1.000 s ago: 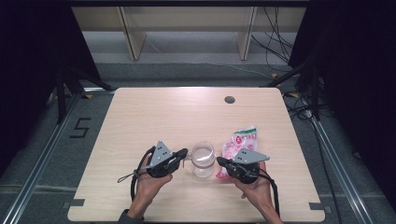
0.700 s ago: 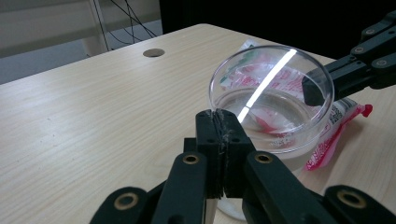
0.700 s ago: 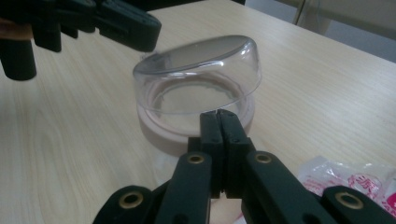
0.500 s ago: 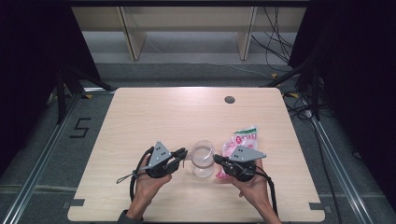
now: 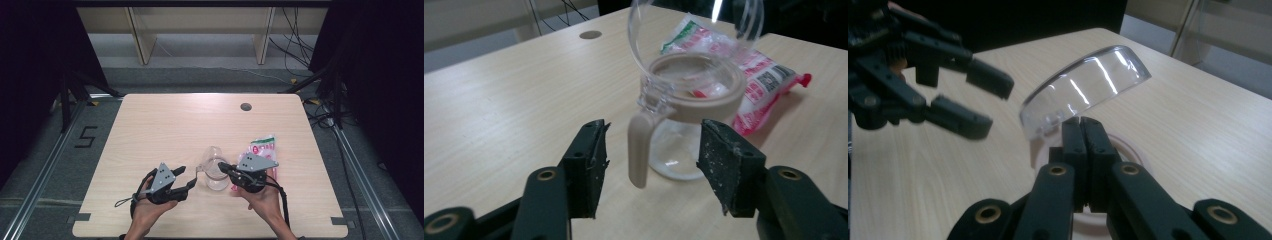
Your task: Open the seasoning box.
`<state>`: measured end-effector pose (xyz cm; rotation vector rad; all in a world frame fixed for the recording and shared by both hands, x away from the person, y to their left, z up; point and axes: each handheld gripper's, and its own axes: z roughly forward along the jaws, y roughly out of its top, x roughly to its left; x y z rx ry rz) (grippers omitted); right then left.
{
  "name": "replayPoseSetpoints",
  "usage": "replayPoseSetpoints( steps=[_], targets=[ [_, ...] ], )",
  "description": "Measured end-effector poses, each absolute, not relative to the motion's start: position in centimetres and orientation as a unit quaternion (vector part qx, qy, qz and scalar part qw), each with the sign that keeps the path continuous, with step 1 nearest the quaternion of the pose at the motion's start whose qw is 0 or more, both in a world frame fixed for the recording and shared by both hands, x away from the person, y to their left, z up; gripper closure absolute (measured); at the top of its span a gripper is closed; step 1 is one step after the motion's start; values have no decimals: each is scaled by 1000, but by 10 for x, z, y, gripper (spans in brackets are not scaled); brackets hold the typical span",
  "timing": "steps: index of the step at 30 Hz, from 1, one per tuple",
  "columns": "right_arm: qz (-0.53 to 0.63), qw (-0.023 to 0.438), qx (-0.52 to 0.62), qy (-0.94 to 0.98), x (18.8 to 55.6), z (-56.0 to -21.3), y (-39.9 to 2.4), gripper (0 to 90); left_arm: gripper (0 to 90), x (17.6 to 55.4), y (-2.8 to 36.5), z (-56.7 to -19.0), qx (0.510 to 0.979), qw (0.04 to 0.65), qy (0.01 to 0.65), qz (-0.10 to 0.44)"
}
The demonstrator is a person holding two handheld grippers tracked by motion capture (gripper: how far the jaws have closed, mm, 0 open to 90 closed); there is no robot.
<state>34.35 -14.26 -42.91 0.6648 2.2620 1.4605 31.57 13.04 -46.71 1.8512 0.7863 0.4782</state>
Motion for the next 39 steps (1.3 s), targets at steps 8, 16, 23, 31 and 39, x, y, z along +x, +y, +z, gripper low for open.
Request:
replayPoseSetpoints(
  steps=[8, 16, 23, 31, 39],
  targets=[
    [522, 182, 211, 807, 343, -419, -117, 900, 386, 311, 138, -474, 767, 505, 343, 198],
    [528, 181, 200, 806, 342, -419, -98, 900, 365, 310, 139, -477, 769, 497, 349, 198],
    [527, 183, 220, 800, 344, -415, -122, 836, 342, 309, 141, -477, 769, 493, 357, 198],
    [518, 194, 275, 786, 348, -418, -178, 702, 319, 307, 137, -477, 768, 497, 360, 184],
    [508, 213, 349, 758, 355, -425, -229, 561, 312, 302, 132, -472, 773, 498, 347, 183]
  ],
)
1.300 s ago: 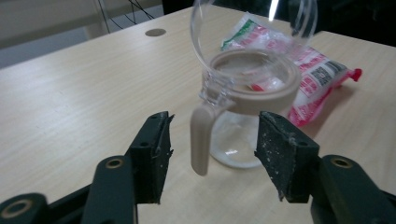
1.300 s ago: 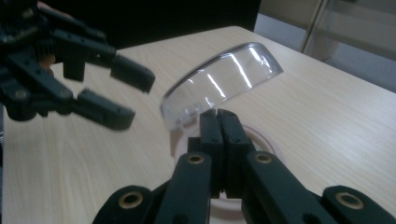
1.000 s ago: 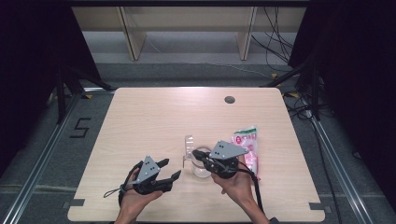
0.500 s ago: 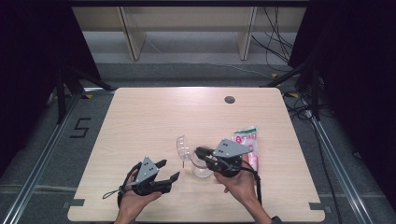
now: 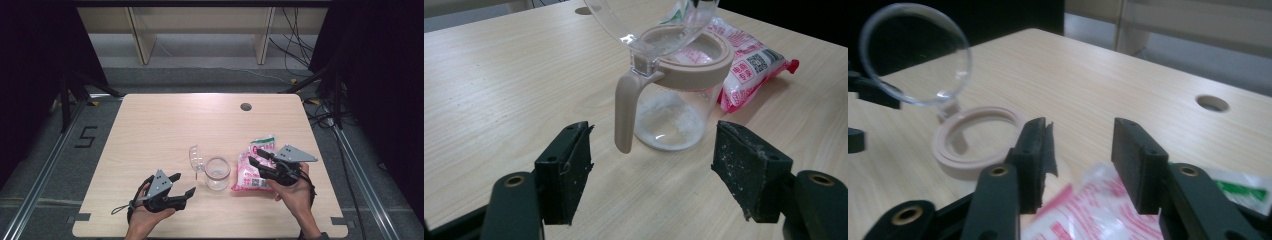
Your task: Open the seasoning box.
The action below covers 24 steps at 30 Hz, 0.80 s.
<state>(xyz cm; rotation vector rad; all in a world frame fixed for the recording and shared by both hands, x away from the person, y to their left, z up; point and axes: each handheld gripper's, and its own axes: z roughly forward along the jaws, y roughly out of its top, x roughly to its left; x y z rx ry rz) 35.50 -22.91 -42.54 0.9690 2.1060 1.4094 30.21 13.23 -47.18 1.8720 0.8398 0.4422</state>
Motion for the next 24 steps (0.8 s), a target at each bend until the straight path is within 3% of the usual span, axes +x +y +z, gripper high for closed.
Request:
replayPoseSetpoints(
  steps=[24],
  targets=[
    [475, 210, 453, 725, 368, -453, -283, 401, 290, 297, 114, -475, 785, 503, 323, 162]
  ],
)
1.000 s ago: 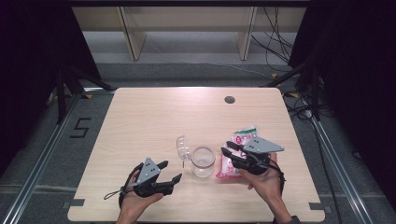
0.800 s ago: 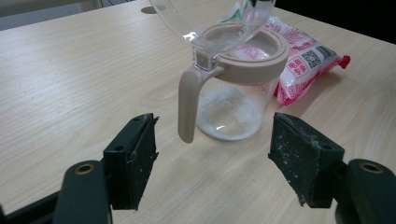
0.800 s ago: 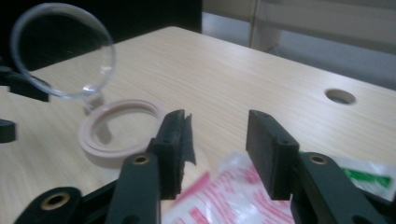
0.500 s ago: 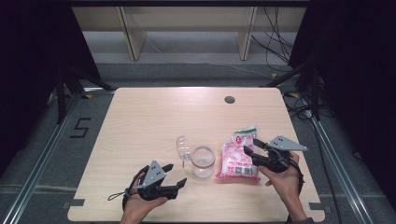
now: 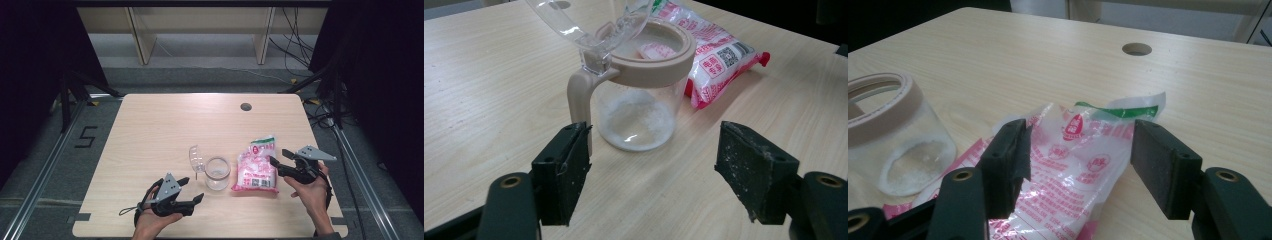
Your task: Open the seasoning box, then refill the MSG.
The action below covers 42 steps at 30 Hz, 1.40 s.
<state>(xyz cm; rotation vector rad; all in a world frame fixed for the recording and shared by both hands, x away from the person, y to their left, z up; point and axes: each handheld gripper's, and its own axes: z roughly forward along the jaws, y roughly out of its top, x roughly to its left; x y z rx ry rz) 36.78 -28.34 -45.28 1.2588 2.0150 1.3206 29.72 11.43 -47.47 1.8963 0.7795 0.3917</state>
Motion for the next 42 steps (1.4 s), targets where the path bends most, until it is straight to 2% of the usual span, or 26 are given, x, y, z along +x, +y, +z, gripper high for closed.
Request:
replayPoseSetpoints(
  steps=[2, 8, 15, 21, 23, 27, 31, 32, 35, 37, 38, 39, 42],
  targets=[
    [470, 213, 447, 731, 370, -455, -288, 389, 290, 295, 112, -475, 780, 506, 336, 153],
    [464, 202, 470, 724, 371, -461, -289, 368, 288, 295, 109, -476, 787, 500, 325, 156],
    [467, 210, 462, 725, 374, -462, -293, 340, 286, 294, 107, -477, 788, 500, 325, 151],
    [469, 182, 481, 718, 375, -464, -292, 284, 283, 294, 106, -477, 790, 498, 323, 153],
    [470, 194, 474, 719, 379, -467, -294, 266, 283, 294, 105, -478, 785, 507, 324, 149],
    [469, 177, 478, 721, 386, -469, -295, 235, 283, 294, 105, -477, 788, 502, 322, 150],
    [468, 167, 482, 722, 395, -476, -294, 247, 283, 295, 106, -477, 795, 496, 313, 158],
    [468, 149, 499, 714, 395, -477, -291, 255, 283, 295, 106, -477, 795, 496, 313, 158],
    [464, 146, 494, 721, 405, -482, -292, 285, 283, 295, 107, -477, 796, 493, 312, 160],
    [456, 126, 515, 716, 408, -486, -289, 302, 283, 295, 108, -476, 797, 492, 311, 161],
    [448, 141, 500, 728, 412, -489, -292, 312, 283, 295, 107, -477, 794, 496, 313, 159],
    [448, 127, 513, 721, 412, -490, -290, 321, 283, 295, 107, -477, 792, 497, 317, 157],
    [449, 134, 504, 726, 420, -495, -292, 352, 283, 294, 106, -477, 789, 498, 326, 153]
  ],
)
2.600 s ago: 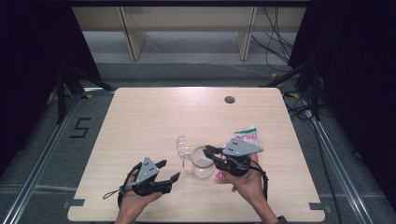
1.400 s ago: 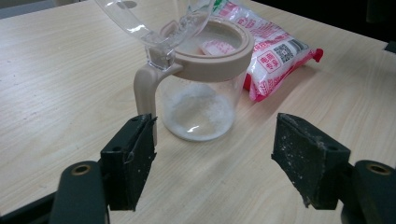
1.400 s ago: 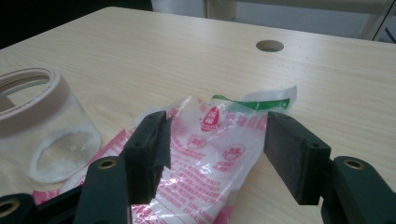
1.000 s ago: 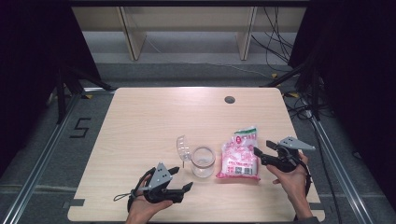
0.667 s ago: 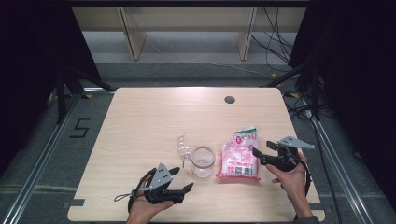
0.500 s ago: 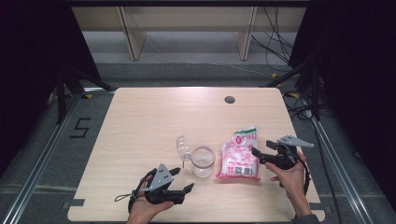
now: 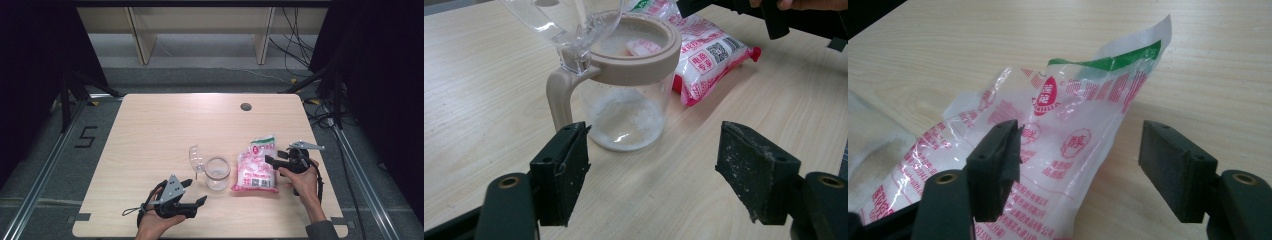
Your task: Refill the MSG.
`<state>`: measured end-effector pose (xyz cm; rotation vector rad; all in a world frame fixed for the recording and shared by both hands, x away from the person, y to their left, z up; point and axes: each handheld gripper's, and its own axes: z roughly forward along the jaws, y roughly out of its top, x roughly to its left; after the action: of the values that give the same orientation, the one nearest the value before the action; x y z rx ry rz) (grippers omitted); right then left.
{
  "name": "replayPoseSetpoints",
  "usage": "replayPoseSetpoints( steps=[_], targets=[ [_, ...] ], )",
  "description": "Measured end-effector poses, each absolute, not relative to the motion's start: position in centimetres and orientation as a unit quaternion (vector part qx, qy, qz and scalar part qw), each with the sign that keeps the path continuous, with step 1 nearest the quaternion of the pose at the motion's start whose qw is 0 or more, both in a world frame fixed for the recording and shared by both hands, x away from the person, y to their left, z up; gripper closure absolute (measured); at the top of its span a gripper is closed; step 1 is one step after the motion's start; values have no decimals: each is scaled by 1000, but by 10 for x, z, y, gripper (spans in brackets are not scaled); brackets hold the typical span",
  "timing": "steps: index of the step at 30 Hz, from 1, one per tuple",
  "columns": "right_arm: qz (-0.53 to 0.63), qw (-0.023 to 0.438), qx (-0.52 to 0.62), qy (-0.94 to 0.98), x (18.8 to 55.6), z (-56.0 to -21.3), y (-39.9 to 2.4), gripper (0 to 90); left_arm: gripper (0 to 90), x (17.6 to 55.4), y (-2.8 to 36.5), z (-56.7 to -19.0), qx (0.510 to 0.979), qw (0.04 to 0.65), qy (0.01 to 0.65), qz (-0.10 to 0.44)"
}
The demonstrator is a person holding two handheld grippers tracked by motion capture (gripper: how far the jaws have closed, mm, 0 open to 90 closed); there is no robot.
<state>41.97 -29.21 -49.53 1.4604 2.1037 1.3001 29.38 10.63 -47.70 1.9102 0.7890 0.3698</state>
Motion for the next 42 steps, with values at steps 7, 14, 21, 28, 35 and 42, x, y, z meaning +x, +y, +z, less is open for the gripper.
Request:
replayPoseSetpoints(
  steps=[7, 14, 21, 28, 35, 42],
  targets=[
    [441, 123, 498, 736, 432, -499, -289, 432, 283, 295, 107, -477, 792, 495, 322, 155],
    [442, 89, 507, 735, 443, -508, -289, 530, 284, 295, 108, -475, 789, 498, 325, 156],
    [452, 68, 513, 727, 447, -512, -291, 573, 285, 294, 107, -477, 785, 505, 327, 151],
    [455, 65, 515, 723, 449, -514, -291, 473, 289, 294, 107, -476, 787, 502, 324, 151],
    [464, 40, 537, 704, 448, -515, -290, 370, 296, 293, 106, -475, 787, 504, 322, 151],
    [466, 65, 516, 716, 450, -516, -291, 483, 298, 294, 107, -475, 788, 509, 311, 153]
  ],
)
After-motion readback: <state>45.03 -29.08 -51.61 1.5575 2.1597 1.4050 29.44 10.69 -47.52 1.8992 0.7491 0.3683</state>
